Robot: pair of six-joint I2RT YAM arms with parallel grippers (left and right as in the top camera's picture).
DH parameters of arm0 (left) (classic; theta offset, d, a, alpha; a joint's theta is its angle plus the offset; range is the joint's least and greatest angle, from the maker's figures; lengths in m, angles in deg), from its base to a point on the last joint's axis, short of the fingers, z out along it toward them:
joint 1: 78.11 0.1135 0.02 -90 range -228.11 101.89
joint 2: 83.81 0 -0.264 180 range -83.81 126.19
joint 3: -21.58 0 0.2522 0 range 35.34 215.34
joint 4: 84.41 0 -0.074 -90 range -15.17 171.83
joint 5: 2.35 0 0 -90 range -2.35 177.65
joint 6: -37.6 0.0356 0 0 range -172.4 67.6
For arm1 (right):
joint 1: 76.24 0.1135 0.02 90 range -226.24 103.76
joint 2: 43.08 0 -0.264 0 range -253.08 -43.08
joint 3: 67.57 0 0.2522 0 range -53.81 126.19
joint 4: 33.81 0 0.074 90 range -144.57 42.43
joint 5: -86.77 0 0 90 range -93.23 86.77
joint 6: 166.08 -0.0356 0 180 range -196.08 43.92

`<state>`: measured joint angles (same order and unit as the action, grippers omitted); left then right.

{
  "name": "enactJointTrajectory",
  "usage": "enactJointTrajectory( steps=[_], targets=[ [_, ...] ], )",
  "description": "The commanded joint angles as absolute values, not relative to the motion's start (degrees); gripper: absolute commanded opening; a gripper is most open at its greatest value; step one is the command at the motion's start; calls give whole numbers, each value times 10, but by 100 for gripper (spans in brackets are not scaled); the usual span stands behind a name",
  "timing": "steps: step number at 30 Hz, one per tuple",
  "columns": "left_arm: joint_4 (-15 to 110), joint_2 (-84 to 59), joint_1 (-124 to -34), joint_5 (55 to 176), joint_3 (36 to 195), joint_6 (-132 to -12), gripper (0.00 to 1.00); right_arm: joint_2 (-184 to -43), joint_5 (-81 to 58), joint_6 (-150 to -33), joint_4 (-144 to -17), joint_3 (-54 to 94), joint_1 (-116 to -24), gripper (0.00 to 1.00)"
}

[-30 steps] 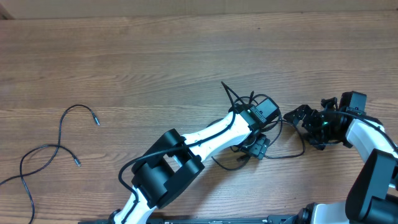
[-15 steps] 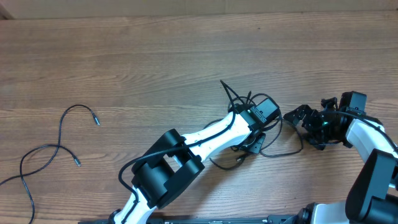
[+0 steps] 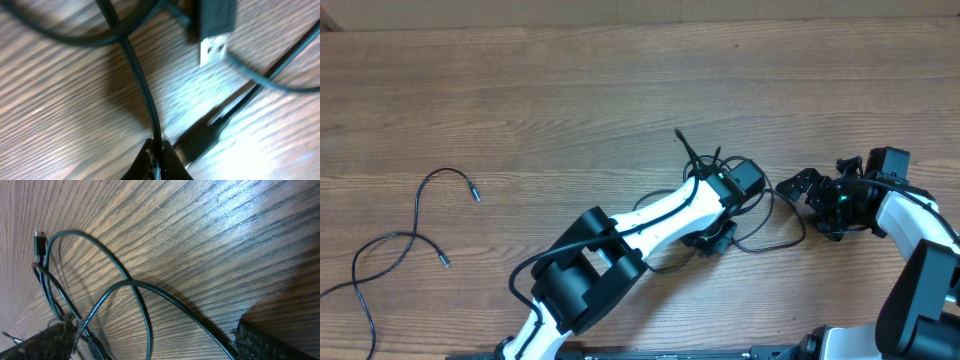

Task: Untangle cables
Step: 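Lift the cable high with the left gripper and swing it far left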

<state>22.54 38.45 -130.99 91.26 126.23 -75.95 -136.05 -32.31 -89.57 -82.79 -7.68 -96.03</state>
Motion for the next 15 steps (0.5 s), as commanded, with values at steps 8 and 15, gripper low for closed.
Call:
enactJointTrajectory(
  steps=[8,15],
  targets=[
    [75,269,-1252,822,1608,-648,4,-1363,-298,-895,-832,-78,-961,100],
    [131,194,-1177,813,1794,-648,4,-1363,-298,-895,-832,-78,-961,100]
  ],
)
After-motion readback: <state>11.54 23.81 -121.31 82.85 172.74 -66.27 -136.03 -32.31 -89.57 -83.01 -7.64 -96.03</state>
